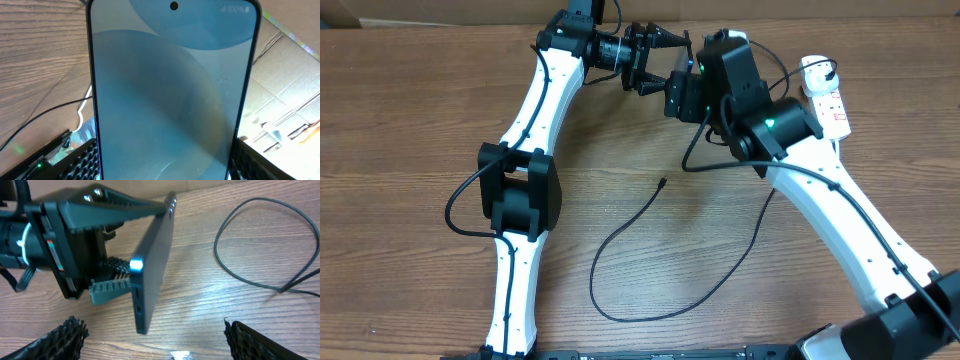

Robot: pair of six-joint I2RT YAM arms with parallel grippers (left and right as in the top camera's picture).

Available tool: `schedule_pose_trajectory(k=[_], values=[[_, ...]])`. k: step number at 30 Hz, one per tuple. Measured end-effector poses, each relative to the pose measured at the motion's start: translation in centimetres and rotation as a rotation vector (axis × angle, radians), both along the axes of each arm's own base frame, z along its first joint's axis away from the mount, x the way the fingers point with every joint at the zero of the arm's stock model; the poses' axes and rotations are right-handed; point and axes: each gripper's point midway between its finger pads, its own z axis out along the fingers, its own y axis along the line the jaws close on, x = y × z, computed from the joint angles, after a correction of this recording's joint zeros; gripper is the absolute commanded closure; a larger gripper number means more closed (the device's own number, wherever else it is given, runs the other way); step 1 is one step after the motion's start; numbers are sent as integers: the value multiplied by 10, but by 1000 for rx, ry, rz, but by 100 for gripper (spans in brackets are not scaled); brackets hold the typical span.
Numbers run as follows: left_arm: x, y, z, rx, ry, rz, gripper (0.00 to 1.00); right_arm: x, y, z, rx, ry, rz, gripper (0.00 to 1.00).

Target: Plug charger to phone and switch on socket

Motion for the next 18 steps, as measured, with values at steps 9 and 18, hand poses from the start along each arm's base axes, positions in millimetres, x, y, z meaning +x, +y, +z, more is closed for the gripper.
schedule_pose_trajectory(k=[9, 18], values=[[0, 0, -1, 4, 8, 2, 36, 15, 13, -16, 13, 22, 14, 23], [0, 0, -1, 5, 20, 5, 35, 21, 9, -11, 24, -5, -34, 29]])
